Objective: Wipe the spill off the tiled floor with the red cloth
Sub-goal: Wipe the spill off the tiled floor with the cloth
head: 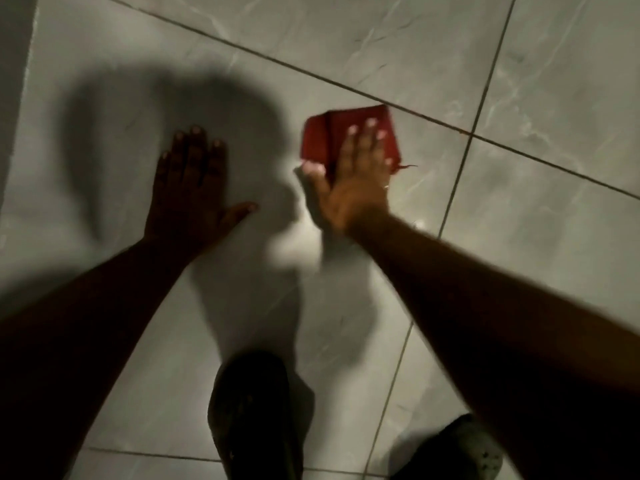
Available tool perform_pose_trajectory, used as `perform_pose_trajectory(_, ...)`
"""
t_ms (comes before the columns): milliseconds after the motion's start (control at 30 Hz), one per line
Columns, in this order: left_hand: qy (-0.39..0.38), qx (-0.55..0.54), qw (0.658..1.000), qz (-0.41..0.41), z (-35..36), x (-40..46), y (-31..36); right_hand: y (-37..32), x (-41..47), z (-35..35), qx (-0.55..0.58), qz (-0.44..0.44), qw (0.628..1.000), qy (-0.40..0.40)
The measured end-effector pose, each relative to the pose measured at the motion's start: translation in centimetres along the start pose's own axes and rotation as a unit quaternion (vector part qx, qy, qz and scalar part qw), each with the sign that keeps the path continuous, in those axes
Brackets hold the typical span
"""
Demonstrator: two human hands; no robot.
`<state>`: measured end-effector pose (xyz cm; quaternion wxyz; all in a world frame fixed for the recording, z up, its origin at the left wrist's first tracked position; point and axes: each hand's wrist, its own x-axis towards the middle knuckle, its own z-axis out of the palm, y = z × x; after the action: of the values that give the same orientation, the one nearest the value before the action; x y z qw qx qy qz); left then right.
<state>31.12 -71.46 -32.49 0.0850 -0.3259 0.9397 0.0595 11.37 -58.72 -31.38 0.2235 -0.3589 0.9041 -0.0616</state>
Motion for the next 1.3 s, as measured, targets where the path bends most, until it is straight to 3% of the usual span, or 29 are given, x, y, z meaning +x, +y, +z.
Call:
perform_pose_trajectory(67, 0.006, -0.001, 1.000, 0.005, -0.1, -0.1, -0.2, 0.0, -3.9, 1.2, -0.026, -0.134, 0.990, -0.028)
perform_pose_trajectory(133, 0.022, 0.003, 1.000, 0.012, -0.2, 0.0, -0.3, 3.4, -6.6, 1.2, -0.069, -0.215, 0.973, -0.044)
perform_pose_trajectory(233, 0.040, 0.019, 0.999, 0.026, 0.3, 0.1, -0.4, 10.0, -8.5, -0.2, -0.107, -0.226, 0.967, -0.044)
perform_pose_trajectory(300, 0.044, 0.022, 0.998, 0.029, 0.7, 0.0, -0.6, 13.4, -9.1, -1.6, -0.098, -0.116, 0.988, -0.028)
perform_pose_trajectory(367, 0.033, 0.016, 0.999, 0.024, 1.1, 0.2, -0.9, 15.6, -9.1, -3.0, -0.073, 0.063, 0.995, -0.012)
perform_pose_trajectory(433, 0.025, 0.011, 0.999, 0.023, 1.5, 0.4, -1.2, 16.0, -7.9, -3.9, -0.013, 0.256, 0.967, 0.005)
perform_pose_trajectory(500, 0.023, 0.017, 0.999, 0.024, 2.0, 0.6, -1.4, 14.2, -6.1, -3.8, 0.057, 0.413, 0.909, 0.001)
perform_pose_trajectory(567, 0.020, 0.016, 0.999, 0.019, 2.2, 0.6, -1.5, 10.7, -4.6, -2.9, 0.079, 0.454, 0.888, 0.001)
perform_pose_trajectory(633, 0.023, 0.009, 1.000, 0.016, 2.3, 0.5, -1.3, 6.6, -4.3, -1.2, 0.074, 0.375, 0.924, 0.016)
perform_pose_trajectory(767, 0.020, 0.004, 0.999, 0.026, 1.8, 0.6, -1.2, 0.6, -8.6, 2.9, 0.000, 0.090, 0.996, 0.009)
perform_pose_trajectory(867, 0.008, 0.014, 0.999, 0.035, 1.1, 0.8, -1.3, 3.1, -13.1, 3.6, -0.072, -0.072, 0.993, -0.058)
perform_pose_trajectory(933, 0.003, 0.025, 0.999, 0.043, 0.9, 1.1, -1.3, 7.0, -15.0, 3.1, -0.096, -0.109, 0.985, -0.097)
perform_pose_trajectory(1000, -0.003, 0.024, 0.998, 0.050, 0.8, 1.1, -1.1, 10.9, -16.5, 1.6, -0.099, -0.043, 0.988, -0.114)
perform_pose_trajectory(1100, -0.002, 0.003, 1.000, 0.031, 1.0, 0.6, -0.9, 14.8, -16.7, -0.9, -0.050, 0.169, 0.981, -0.084)
perform_pose_trajectory(1167, 0.002, -0.004, 1.000, 0.022, 1.1, 0.3, -0.8, 15.4, -14.0, -1.3, 0.024, 0.333, 0.942, -0.041)
perform_pose_trajectory(1233, 0.005, -0.005, 1.000, 0.019, 1.2, 0.3, -0.7, 14.1, -9.7, -1.8, 0.097, 0.496, 0.861, 0.057)
perform_pose_trajectory(1267, 0.007, -0.005, 1.000, 0.018, 1.2, 0.3, -0.7, 13.3, -7.6, -2.2, 0.110, 0.538, 0.830, 0.098)
perform_pose_trajectory(1300, 0.009, -0.006, 1.000, 0.018, 1.2, 0.2, -0.7, 12.9, -6.0, -2.8, 0.102, 0.542, 0.826, 0.116)
